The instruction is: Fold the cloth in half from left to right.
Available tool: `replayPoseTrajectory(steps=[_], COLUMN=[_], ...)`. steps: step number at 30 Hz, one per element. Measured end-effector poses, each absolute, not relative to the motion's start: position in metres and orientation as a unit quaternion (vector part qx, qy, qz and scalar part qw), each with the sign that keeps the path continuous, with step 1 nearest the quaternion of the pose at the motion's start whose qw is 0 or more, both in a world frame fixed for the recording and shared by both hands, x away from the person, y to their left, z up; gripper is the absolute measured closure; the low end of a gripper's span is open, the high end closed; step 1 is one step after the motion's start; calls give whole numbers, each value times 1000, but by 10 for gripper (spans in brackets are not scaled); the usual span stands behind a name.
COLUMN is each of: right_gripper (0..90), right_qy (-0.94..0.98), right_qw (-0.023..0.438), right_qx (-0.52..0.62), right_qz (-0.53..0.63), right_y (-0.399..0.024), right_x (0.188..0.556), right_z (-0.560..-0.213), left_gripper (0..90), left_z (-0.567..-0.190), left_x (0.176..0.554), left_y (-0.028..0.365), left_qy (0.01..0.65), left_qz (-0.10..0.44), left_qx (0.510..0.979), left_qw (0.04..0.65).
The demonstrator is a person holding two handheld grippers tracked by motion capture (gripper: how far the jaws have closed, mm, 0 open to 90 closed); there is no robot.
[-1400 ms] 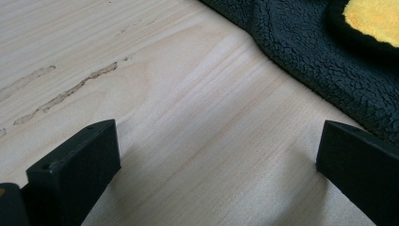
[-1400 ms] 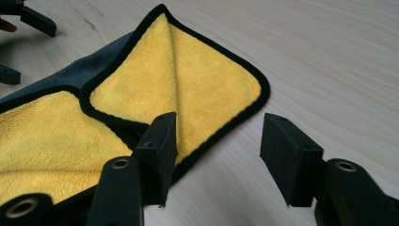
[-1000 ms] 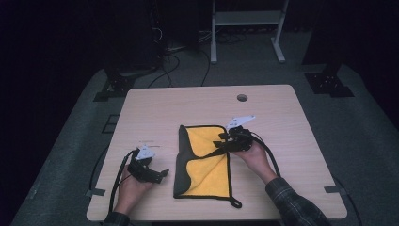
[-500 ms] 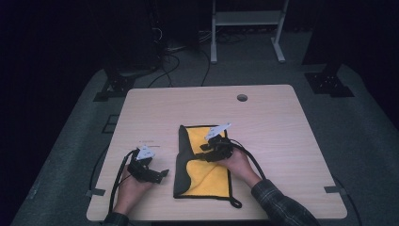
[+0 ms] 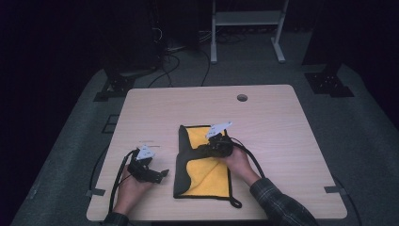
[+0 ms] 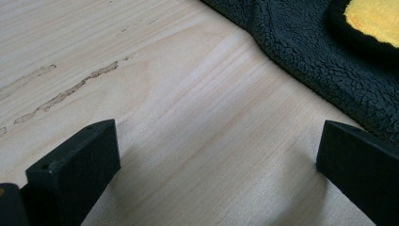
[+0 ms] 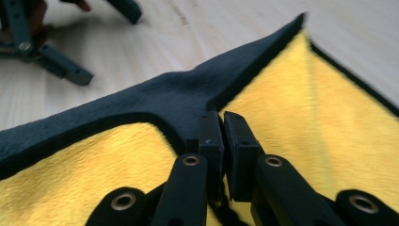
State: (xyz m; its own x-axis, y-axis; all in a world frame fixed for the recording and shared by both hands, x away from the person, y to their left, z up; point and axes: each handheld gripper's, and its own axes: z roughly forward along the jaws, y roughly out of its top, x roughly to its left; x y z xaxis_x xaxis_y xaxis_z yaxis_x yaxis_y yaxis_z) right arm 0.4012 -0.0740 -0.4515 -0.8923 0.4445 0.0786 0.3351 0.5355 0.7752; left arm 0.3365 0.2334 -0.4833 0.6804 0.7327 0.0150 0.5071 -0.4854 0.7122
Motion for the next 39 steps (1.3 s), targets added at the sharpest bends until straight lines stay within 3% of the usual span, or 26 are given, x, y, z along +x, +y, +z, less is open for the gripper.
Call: replayPoseTrajectory(steps=[16, 33, 36, 39], right_gripper=[858, 852, 733, 698], right_qy=[840, 834, 828, 821], right_qw=[121, 125, 134, 137], right_qx=[305, 376, 385, 381], right_qz=[432, 384, 386, 403], right_y=[-117, -142, -143, -149], right_x=[459, 496, 496, 492], right_z=[-430, -473, -471, -461], left_gripper=[0, 0, 0, 0], left_z=[-483, -484, -483, -484], left_x=[337, 337, 337, 336], left_y=[233, 233, 233, 233], left_qy=[366, 366, 366, 366], left_qz=[162, 162, 162, 161], left_qx=[846, 846, 846, 846], left_qw=[352, 352, 352, 352])
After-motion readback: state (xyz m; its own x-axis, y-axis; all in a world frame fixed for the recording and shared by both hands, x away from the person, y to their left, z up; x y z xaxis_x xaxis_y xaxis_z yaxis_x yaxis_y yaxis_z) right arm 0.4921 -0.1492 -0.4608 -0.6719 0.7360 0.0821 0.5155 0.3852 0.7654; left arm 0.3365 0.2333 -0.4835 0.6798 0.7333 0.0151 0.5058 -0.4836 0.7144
